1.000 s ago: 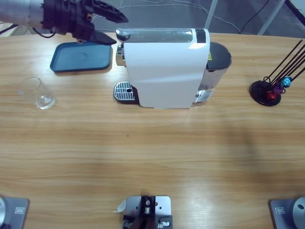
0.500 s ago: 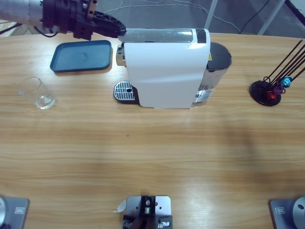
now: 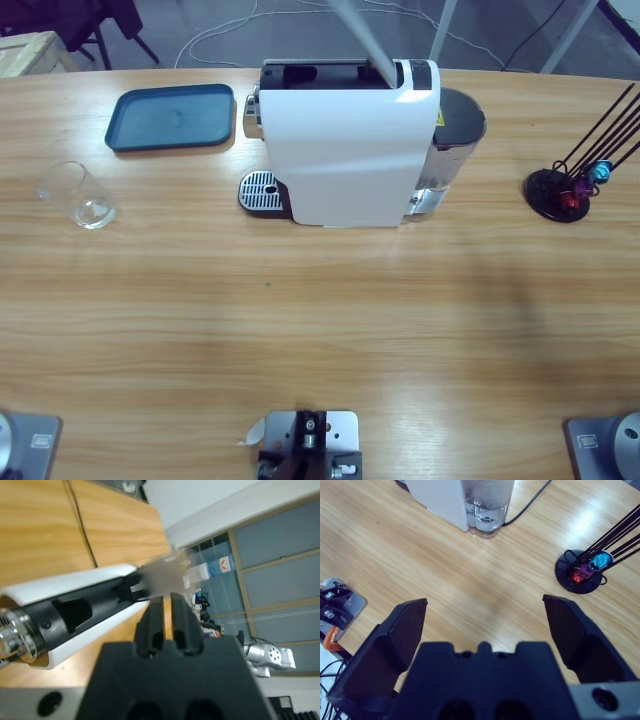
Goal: Pour coffee
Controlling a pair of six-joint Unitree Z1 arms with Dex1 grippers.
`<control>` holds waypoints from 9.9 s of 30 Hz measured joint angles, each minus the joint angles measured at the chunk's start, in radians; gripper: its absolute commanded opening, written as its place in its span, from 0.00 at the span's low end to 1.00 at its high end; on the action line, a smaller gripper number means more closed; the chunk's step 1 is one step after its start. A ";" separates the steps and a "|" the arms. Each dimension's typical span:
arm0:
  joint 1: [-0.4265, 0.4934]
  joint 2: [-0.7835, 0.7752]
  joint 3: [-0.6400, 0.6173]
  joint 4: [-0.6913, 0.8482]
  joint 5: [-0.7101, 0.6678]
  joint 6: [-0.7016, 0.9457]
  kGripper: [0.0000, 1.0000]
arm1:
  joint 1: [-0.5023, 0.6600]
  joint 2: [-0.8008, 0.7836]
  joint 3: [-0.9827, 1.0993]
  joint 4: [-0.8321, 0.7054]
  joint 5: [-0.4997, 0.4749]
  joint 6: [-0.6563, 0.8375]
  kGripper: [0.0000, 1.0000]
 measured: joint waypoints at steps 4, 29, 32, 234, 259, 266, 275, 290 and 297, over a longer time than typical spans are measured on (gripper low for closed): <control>-0.032 -0.085 -0.012 0.054 0.094 0.117 0.96 | 0.000 0.023 0.000 0.000 -0.047 0.001 0.98; -0.338 -0.412 0.365 0.415 0.819 0.844 0.96 | -0.406 0.434 0.472 -0.942 -0.237 0.122 0.63; -0.341 -0.412 0.379 0.415 0.819 0.824 0.96 | -0.440 0.497 0.514 -1.067 -0.224 0.122 0.63; -0.368 -0.694 0.499 0.582 0.836 0.704 1.00 | 0.332 0.870 -0.633 -0.224 -0.037 0.087 0.00; -0.368 -0.771 0.501 0.617 0.827 0.699 1.00 | 0.159 0.843 -0.488 -0.680 -0.271 0.656 0.00; -0.368 -0.776 0.501 0.619 0.827 0.699 1.00 | 0.189 0.878 -0.491 -0.770 -0.170 0.656 0.00; -0.368 -0.801 0.501 0.655 0.827 0.699 1.00 | 0.198 1.006 -0.488 -0.849 -0.094 0.648 0.00; -0.368 -0.800 0.500 0.665 0.827 0.690 1.00 | 0.293 1.112 -0.524 -0.705 -0.093 0.619 0.00; -0.368 -0.800 0.500 0.665 0.839 0.645 1.00 | 0.293 1.101 -0.546 -0.654 -0.109 0.478 1.00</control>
